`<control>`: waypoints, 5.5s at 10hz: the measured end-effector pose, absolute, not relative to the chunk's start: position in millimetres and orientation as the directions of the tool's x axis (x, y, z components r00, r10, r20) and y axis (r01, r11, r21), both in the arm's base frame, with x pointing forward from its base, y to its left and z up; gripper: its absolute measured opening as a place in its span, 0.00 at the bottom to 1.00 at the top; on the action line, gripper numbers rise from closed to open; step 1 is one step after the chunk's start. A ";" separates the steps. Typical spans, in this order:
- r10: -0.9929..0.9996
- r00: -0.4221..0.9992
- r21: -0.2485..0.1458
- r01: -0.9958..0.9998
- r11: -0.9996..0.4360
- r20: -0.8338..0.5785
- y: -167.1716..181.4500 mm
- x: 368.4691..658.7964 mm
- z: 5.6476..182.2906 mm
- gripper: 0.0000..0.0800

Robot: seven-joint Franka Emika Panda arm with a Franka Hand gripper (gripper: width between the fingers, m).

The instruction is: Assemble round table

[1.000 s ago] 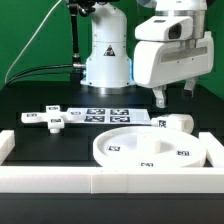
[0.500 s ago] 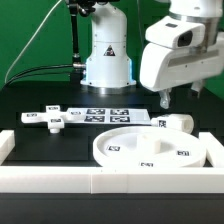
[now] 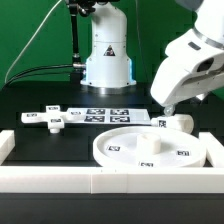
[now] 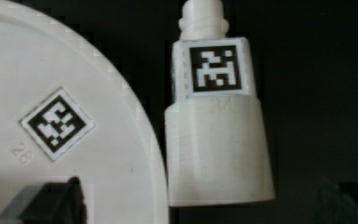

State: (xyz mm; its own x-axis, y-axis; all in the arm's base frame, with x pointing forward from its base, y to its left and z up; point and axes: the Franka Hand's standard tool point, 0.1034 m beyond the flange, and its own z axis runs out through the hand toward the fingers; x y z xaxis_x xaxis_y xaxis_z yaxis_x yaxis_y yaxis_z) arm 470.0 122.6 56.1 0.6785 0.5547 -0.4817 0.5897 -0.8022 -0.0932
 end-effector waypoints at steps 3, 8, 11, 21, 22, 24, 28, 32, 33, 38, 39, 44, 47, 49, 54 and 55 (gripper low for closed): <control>0.549 0.586 -0.087 0.633 -0.770 -0.596 115.8 480.4 62.1 0.81; 0.517 0.496 -0.128 0.623 -0.771 -0.698 120.7 478.0 54.4 0.81; 0.426 0.635 0.013 0.566 -0.824 -0.645 114.2 481.1 39.1 0.81; 0.344 0.637 0.051 0.517 -0.854 -0.690 109.2 471.1 46.9 0.81; 0.340 0.630 0.050 0.517 -0.854 -0.698 108.7 469.0 46.1 0.81; 0.337 0.620 0.049 0.519 -0.853 -0.708 109.7 468.1 43.8 0.81; 0.274 0.507 0.040 0.525 -0.850 -0.817 115.0 461.5 34.7 0.81; 0.295 0.526 0.035 0.528 -0.848 -0.798 114.7 457.8 20.4 0.81; 0.305 0.534 0.032 0.531 -0.847 -0.789 115.9 455.9 14.4 0.81; 0.321 0.543 0.026 0.536 -0.844 -0.776 117.5 453.7 7.5 0.50; 0.332 0.539 0.017 0.543 -0.840 -0.774 117.9 455.7 8.5 0.50; 0.411 0.480 -0.068 0.584 -0.809 -0.775 113.2 480.7 47.4 0.31; 0.442 0.481 -0.104 0.579 -0.809 -0.757 103.6 491.3 64.3 0.01; 0.442 0.478 -0.105 0.581 -0.807 -0.759 104.6 490.2 62.9 0.00; 0.344 0.530 -0.008 0.536 -0.844 -0.775 108.7 453.1 53.3 0.01; 0.345 0.518 -0.014 0.539 -0.842 -0.783 106.6 447.0 52.1 0.19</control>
Offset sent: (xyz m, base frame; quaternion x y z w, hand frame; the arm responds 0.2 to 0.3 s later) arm 0.0273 -0.0191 0.0137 0.0074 -0.1215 -0.0754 0.9897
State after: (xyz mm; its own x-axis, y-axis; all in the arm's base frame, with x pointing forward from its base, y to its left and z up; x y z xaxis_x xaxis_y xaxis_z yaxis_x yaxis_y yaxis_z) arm 447.0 106.6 52.1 0.5180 0.3446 -0.7829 0.5389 -0.8423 -0.0142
